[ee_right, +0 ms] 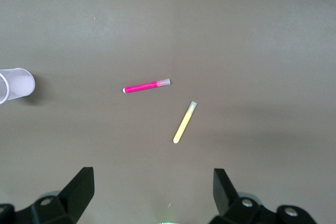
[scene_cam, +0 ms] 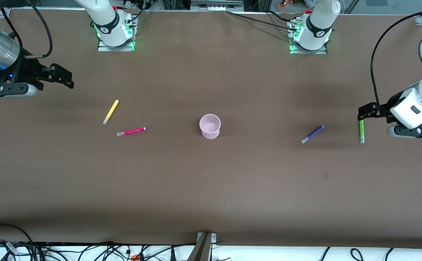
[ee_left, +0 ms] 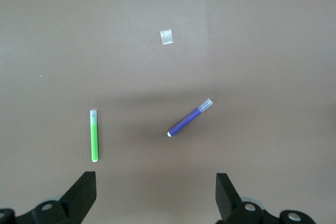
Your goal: Organize pens into pink holder with both arms
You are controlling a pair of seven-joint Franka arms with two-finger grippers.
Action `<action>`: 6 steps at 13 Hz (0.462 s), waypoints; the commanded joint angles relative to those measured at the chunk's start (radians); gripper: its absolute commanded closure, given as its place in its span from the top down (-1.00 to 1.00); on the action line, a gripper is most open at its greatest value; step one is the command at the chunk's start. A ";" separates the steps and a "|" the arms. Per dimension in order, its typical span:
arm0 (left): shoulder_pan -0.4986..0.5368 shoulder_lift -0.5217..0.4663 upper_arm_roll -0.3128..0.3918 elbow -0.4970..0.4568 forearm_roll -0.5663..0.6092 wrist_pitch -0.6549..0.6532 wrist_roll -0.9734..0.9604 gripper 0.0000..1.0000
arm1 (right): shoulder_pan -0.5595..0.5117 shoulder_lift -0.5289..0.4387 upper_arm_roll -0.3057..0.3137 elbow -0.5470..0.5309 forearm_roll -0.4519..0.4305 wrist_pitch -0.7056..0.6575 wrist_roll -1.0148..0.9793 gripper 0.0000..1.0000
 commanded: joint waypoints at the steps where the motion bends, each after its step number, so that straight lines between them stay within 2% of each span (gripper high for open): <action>1: 0.017 0.029 -0.003 -0.020 -0.019 -0.017 0.162 1.00 | -0.017 0.003 0.015 0.024 -0.018 -0.009 -0.005 1.00; 4: 0.023 0.087 -0.005 -0.100 -0.020 0.002 0.208 1.00 | -0.022 0.007 0.013 0.037 -0.028 0.005 0.008 1.00; 6: 0.023 0.105 -0.005 -0.177 -0.019 0.096 0.210 1.00 | -0.028 0.022 0.012 0.073 -0.060 0.008 0.009 1.00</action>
